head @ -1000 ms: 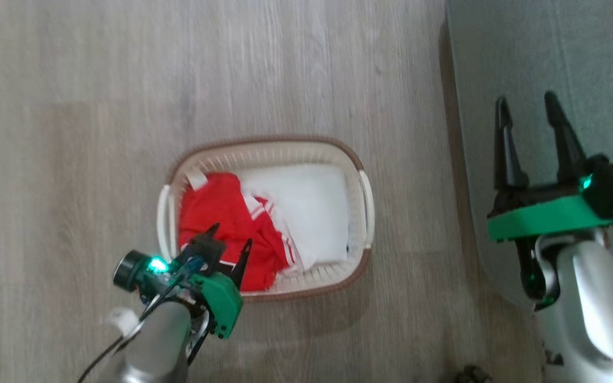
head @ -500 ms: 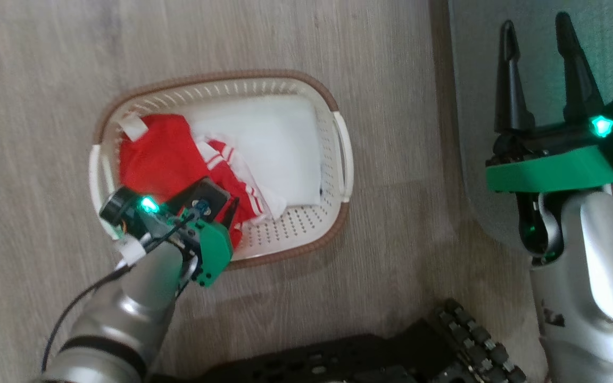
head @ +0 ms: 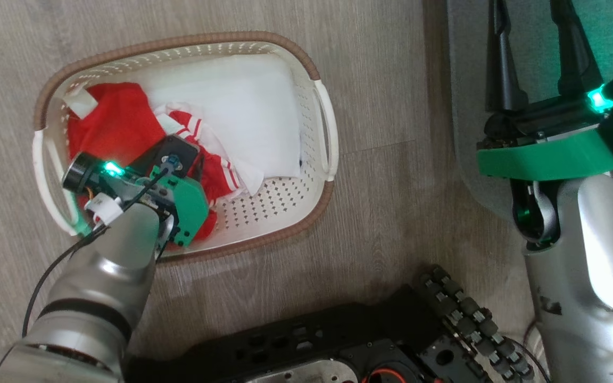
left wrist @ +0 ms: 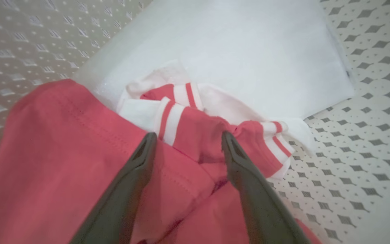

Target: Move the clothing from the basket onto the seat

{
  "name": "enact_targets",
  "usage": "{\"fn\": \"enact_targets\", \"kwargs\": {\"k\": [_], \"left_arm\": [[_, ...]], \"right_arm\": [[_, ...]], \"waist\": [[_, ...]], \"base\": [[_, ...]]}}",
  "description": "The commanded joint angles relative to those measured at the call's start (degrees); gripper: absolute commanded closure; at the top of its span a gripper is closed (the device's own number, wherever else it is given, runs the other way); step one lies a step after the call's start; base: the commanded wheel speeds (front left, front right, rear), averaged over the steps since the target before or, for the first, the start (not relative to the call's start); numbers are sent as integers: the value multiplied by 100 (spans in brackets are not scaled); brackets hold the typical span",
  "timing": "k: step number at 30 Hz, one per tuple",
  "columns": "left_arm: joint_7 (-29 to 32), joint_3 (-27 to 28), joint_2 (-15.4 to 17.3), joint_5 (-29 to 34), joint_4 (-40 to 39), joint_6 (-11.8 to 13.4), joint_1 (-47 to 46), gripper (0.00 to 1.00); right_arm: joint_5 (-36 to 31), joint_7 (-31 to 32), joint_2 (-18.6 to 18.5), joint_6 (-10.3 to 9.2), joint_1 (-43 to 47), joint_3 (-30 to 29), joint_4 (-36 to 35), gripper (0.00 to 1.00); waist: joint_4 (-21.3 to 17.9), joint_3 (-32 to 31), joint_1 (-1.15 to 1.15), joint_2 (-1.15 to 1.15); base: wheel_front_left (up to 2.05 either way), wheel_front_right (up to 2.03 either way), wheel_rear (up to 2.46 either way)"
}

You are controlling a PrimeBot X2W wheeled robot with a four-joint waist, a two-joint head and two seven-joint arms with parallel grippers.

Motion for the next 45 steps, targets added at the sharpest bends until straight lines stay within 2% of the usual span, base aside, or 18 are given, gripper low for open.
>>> {"fn": "enact_targets", "kwargs": {"k": [1, 11, 12, 13, 15, 16, 24, 31, 45], "left_arm": [[9, 124, 110, -79, -7, 45, 118, 0], [56, 25, 62, -155, 106, 39, -53, 0], [62, 15, 64, -162, 114, 39, -65, 21], [67, 7, 68, -169, 120, 39, -78, 47], [64, -8, 78, -185, 131, 39, -98, 78], [62, -16, 85, -193, 136, 34, -106, 100], [-95, -79, 53, -289, 151, -9, -86, 100], [-303, -135, -60, -461, -154, -186, 120, 100], [-331, -289, -160, -1096, -2259, -379, 1136, 100]], "right_arm": [[74, -35, 6, 41, 94, 112, -205, 0], [173, -35, 6, 41, 18, 201, -322, 0], [184, -35, 6, 41, 10, 206, -329, 0], [194, -35, 6, 41, 5, 210, -338, 0], [206, -35, 6, 41, 0, 213, -352, 0], [208, -35, 6, 41, -1, 213, -356, 0], [186, -35, 6, 41, 31, 127, -299, 0], [166, -35, 6, 41, 81, 75, -155, 0], [-59, -35, 6, 41, 592, -59, 587, 0]], "waist": [[-27, 26, -1, 0], [-151, 141, -1, 0], [-166, 152, -1, 0], [-181, 162, -1, 0], [-211, 179, -1, 0], [-222, 187, -1, 0], [-169, 50, -1, 0], [-16, -415, -1, 0], [452, -2184, -1, 0]], "base": [[0, 0, 0], [0, 0, 0], [0, 0, 0], [0, 0, 0], [0, 0, 0], [0, 0, 0], [0, 0, 0], [0, 0, 0], [0, 0, 0]]}}
